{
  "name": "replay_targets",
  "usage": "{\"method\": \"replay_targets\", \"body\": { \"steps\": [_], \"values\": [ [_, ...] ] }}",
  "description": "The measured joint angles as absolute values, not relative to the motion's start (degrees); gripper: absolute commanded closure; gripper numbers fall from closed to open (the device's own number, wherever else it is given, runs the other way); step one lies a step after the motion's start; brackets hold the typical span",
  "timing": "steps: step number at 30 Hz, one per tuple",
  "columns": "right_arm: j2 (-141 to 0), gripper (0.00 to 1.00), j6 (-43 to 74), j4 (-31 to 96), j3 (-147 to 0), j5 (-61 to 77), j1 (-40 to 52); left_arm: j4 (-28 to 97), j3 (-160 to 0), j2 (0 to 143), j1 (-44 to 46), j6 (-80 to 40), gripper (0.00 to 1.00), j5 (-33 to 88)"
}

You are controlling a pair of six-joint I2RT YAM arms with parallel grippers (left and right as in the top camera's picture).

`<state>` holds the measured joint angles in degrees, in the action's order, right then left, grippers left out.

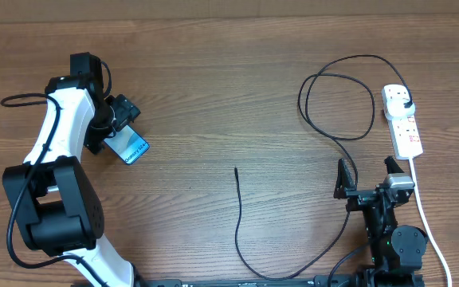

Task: Plug charger to phone and switch on socket
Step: 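Lower the left gripper onto the phone, aligning with its long edges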

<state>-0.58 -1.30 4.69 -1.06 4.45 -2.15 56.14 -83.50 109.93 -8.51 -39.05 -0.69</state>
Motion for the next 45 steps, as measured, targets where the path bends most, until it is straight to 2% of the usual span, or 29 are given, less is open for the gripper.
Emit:
{"method": "replay_targets", "body": {
  "steps": [13,45],
  "values": [
    [-0.58,0.00,-1.28,4.71,-1.06,4.45,-2.15,55.61,-83.64,115.98,-8.51,-39.05,0.00,-0.67],
    [-0.58,0.00,-1.28,4.71,-1.06,4.47,-2.15,52.23,-83.64,116.18,-8.51,-39.05,0.00,-0.69]
  ]
}}
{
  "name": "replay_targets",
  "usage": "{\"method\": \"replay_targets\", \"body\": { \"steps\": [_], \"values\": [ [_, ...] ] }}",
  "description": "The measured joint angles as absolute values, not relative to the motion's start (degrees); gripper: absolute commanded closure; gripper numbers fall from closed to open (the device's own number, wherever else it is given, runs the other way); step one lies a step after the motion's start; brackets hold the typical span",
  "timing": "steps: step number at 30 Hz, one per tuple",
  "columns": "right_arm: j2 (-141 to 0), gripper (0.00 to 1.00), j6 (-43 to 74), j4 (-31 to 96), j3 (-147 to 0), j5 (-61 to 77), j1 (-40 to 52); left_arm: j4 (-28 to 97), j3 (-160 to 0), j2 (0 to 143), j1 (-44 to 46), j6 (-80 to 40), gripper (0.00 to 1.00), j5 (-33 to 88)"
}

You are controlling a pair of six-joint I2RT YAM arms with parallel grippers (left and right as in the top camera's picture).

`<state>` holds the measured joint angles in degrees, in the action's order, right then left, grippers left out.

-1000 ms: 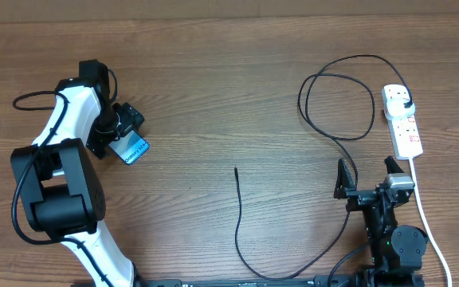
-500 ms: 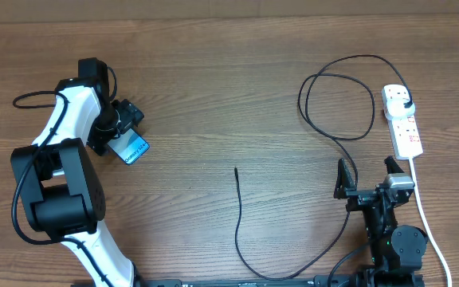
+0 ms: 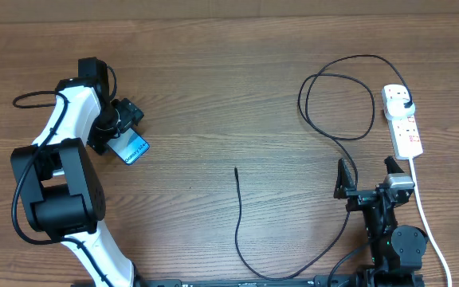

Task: Plug charger to phone and switch on socket
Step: 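Lower the left gripper onto the phone, aligning with its long edges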

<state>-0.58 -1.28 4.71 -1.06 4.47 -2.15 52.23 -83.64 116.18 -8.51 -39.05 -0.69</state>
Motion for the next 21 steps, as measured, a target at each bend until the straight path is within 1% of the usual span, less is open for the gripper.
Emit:
{"method": "replay_targets", "body": {
  "steps": [21],
  "values": [
    [-0.58,0.00,-1.30,4.71,-1.06,4.43,-2.15,52.12,-83.64,116.18,-8.51,-39.05,0.00,-1.08]
  ]
}}
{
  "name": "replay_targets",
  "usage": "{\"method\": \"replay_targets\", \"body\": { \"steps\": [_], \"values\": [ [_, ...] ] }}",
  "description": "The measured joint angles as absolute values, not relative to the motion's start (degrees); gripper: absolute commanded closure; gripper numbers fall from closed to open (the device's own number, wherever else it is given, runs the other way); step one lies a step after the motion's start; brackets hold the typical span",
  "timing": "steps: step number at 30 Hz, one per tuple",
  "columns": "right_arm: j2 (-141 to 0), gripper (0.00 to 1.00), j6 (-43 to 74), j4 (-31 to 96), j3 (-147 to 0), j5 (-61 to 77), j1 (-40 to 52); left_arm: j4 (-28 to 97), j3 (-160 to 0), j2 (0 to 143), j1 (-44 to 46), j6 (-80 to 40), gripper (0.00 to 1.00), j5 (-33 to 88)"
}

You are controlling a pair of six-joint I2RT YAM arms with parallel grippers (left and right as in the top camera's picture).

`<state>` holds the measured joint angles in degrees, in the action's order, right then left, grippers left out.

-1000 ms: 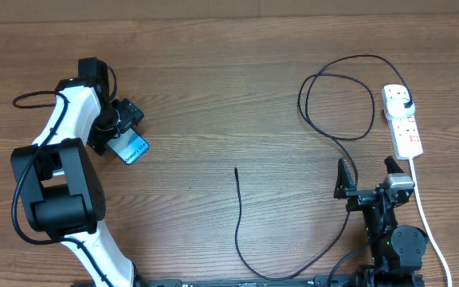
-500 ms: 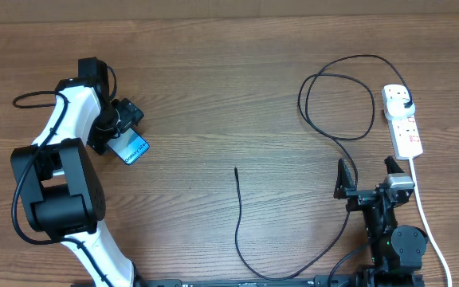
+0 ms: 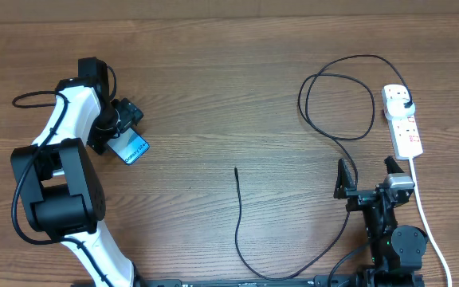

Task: Plug charger to phone and switch on socket
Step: 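Lower the left gripper onto the phone, aligning with its long edges, then close the left gripper on the phone's sides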

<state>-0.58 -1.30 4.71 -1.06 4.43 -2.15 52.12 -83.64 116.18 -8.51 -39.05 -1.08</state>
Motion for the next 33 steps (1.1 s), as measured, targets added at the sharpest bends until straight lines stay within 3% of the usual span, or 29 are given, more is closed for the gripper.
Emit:
{"method": "replay_targets", "body": {
  "steps": [33],
  "values": [
    [-0.58,0.00,-1.28,4.71,-1.06,4.45,-2.15,52.07,-84.44,120.44,-9.91,-39.07,0.00,-0.21]
  ]
}}
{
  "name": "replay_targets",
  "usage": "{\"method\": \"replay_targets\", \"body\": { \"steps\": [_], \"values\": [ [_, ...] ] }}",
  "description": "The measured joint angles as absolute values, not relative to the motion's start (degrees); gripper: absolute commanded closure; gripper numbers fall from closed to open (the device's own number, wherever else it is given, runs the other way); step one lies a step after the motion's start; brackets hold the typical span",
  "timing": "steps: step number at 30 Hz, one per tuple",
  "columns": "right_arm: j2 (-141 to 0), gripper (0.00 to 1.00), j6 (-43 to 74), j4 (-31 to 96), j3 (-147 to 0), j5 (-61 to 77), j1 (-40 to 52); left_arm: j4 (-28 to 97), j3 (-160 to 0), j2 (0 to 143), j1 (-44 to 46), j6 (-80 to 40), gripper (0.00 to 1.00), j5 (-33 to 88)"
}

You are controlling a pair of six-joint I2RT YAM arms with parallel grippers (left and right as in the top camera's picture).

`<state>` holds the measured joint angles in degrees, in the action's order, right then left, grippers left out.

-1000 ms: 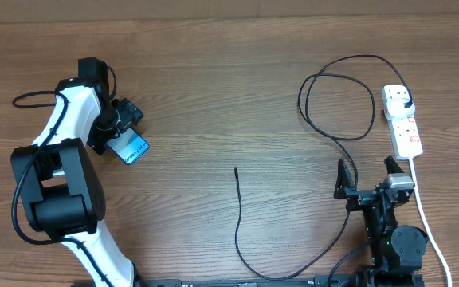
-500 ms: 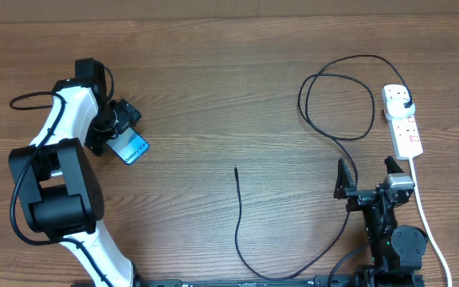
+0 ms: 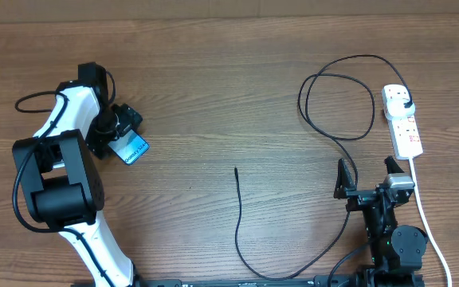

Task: Plug charger to phone and switch on socket
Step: 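Close the left gripper on the phone's sides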

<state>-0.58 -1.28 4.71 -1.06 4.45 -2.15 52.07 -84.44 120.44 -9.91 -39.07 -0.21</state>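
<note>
A phone with a blue face (image 3: 131, 148) lies on the table at the left. My left gripper (image 3: 119, 125) sits over its upper end, and its own body hides the fingers, so its hold is unclear. The black charger cable (image 3: 240, 215) runs across the table. Its free end (image 3: 237, 170) lies in the middle, untouched. The cable loops back to a plug in the white power strip (image 3: 402, 121) at the far right. My right gripper (image 3: 366, 180) rests open near the front right, beside the cable, with nothing in it.
The power strip's white cord (image 3: 426, 219) runs down the right side toward the front edge, just right of the right arm's base. The cable's big loop (image 3: 337, 96) lies left of the strip. A thin black wire (image 3: 34, 97) trails off the left arm.
The left arm's elbow has shifted a little toward the gripper. The gripper, phone, cable and right arm are where they were.
The left gripper was over the phone's upper end at the oldest moment, with the arm's elbow further back and left. At each later moment the elbow stood closer in, while the gripper and phone kept their place. The right arm stayed still.
</note>
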Motion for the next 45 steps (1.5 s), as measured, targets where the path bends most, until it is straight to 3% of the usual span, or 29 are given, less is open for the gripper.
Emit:
{"method": "replay_targets", "body": {
  "steps": [45],
  "values": [
    [-0.58,0.00,-1.28,4.71,-1.06,4.45,-2.15,52.23,-86.26,121.43,-10.17,-39.07,0.00,0.25]
  ]
}}
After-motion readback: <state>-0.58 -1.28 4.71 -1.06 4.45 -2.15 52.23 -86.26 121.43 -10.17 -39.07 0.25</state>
